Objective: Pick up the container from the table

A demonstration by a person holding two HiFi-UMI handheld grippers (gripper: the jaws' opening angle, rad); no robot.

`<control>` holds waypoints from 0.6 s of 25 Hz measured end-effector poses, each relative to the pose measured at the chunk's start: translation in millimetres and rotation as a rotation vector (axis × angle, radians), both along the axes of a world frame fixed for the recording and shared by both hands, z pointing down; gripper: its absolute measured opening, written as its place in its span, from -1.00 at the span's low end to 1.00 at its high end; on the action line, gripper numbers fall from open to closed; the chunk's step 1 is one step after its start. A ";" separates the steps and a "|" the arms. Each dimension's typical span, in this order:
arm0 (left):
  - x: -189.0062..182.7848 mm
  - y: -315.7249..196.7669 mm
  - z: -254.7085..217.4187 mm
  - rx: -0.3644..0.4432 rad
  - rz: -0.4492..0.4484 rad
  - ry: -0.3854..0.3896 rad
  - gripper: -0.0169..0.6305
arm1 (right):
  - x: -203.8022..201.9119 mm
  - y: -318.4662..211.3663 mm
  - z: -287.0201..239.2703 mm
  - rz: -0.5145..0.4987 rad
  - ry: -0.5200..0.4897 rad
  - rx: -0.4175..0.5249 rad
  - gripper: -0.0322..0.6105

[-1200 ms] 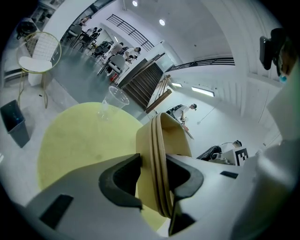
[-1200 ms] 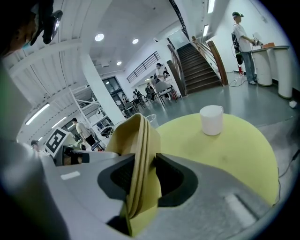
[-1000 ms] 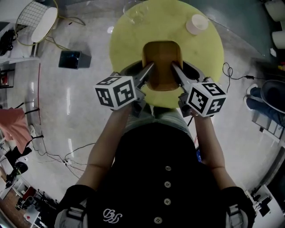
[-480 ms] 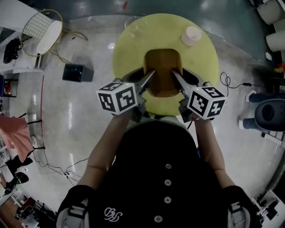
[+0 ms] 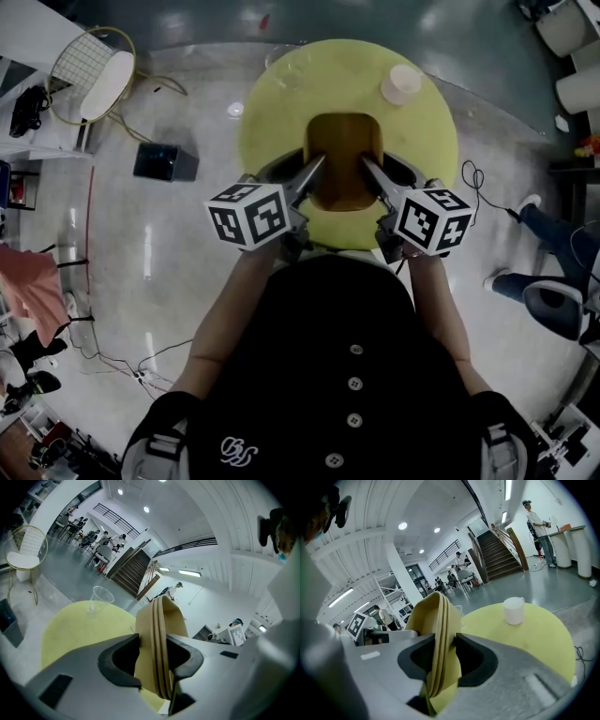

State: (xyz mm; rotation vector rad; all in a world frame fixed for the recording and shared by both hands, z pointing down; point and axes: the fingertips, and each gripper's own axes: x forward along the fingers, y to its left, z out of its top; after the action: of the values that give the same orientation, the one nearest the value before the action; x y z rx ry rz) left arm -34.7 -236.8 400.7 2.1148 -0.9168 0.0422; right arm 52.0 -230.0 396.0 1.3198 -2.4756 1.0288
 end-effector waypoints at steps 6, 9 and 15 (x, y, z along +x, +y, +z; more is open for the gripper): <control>2.5 5.1 0.8 -0.002 0.011 0.012 -0.53 | 2.1 5.1 -0.2 -0.003 0.001 0.003 -0.60; 3.6 7.4 3.0 -0.006 0.021 0.009 -0.53 | 2.9 7.5 1.2 -0.011 0.015 0.003 -0.60; 4.3 9.3 3.8 -0.013 0.027 0.016 -0.53 | 3.3 9.3 1.0 -0.020 0.032 0.005 -0.60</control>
State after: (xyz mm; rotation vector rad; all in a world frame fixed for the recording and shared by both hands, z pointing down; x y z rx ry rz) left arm -30.4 -227.4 404.5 2.1128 -0.8759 0.0445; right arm 55.3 -220.7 397.0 1.3002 -2.4648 0.9894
